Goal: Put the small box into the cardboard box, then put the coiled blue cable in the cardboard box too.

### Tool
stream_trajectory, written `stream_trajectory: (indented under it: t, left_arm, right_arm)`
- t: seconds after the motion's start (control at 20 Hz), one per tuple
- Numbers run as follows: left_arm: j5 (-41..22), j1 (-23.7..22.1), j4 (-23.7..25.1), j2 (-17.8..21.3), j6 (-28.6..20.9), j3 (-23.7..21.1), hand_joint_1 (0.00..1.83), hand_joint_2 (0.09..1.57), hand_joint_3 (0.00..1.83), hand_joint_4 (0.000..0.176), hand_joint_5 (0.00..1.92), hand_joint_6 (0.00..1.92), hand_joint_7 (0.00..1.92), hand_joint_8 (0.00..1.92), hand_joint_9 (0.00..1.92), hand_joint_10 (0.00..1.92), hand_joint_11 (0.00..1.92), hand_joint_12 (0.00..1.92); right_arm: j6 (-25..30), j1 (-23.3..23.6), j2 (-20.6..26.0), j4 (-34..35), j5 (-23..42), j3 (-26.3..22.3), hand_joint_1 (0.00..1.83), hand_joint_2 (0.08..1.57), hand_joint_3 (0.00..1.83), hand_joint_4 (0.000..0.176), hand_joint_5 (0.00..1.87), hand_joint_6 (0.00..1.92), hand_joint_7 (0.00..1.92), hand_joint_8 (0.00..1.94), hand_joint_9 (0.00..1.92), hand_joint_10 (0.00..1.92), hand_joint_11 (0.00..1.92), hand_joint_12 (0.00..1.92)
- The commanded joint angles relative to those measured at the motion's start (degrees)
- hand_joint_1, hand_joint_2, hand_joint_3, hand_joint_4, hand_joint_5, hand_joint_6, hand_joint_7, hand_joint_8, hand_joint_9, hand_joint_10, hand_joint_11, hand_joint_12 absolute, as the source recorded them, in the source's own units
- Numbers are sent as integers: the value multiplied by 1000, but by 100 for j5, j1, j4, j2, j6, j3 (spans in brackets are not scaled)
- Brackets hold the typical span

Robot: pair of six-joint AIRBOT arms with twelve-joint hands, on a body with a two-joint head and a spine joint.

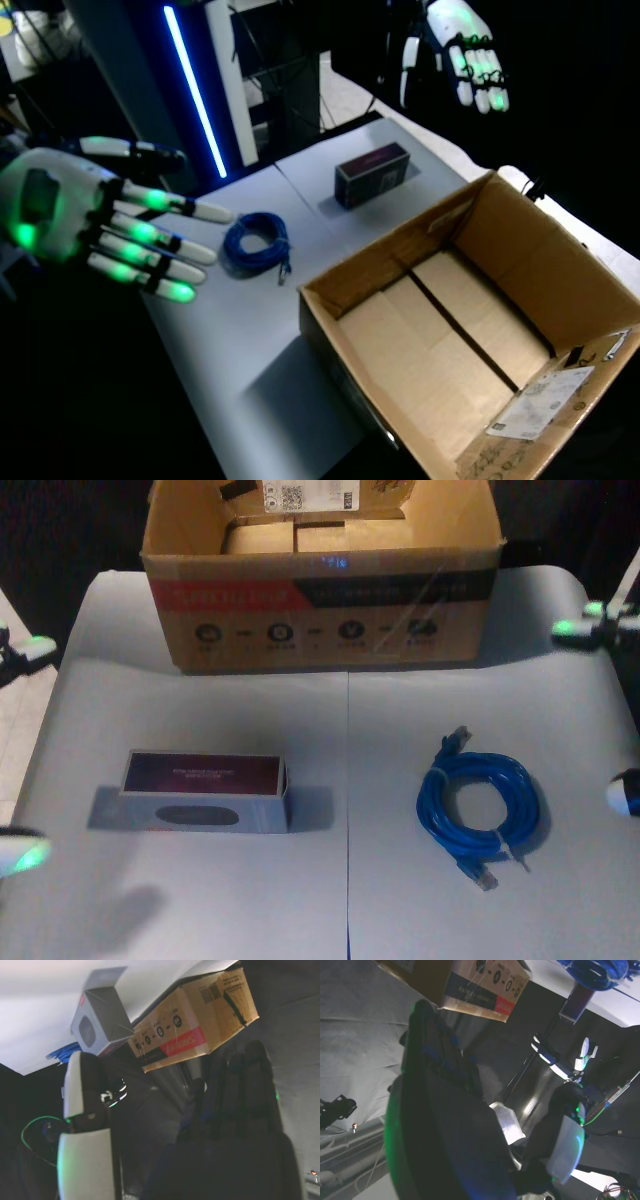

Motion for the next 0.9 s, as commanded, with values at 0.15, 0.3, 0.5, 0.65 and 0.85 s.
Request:
stream_trajectory:
  t: [0.15, 0.3, 0.5, 0.65, 0.85]
  left_arm:
    - [-620, -151, 82, -10, 0, 75, 390, 812, 0, 176, 76, 0, 0, 0, 0, 0, 0, 0]
    - [-109, -659, 586, -166, -4, 195, 275, 853, 8, 176, 1, 0, 0, 0, 0, 0, 0, 0]
    - [1233, -1833, 1514, -672, -182, 593, 521, 751, 0, 176, 76, 8, 0, 0, 0, 0, 3, 1]
    - [2021, -2402, 2030, -1049, -411, 856, 545, 751, 0, 176, 106, 12, 5, 2, 1, 0, 28, 12]
    - [2926, -2962, 2556, -1643, -834, 1355, 566, 813, 0, 176, 146, 1, 130, 4, 145, 7, 2, 579]
  right_arm:
    - [23, 96, -12, 71, 677, 39, 668, 963, 5, 176, 378, 3, 237, 1, 196, 9, 0, 509]
    - [23, 142, -24, 69, 624, 45, 653, 971, 5, 176, 376, 0, 237, 0, 195, 5, 0, 504]
    - [23, 141, -9, 65, 597, 45, 667, 972, 1, 176, 392, 3, 242, 0, 195, 2, 0, 437]
    - [23, 141, -5, 63, 598, 46, 682, 974, 0, 176, 405, 3, 247, 2, 186, 0, 0, 423]
    - [23, 141, -21, 62, 598, 51, 647, 994, 3, 176, 400, 0, 248, 1, 201, 4, 0, 461]
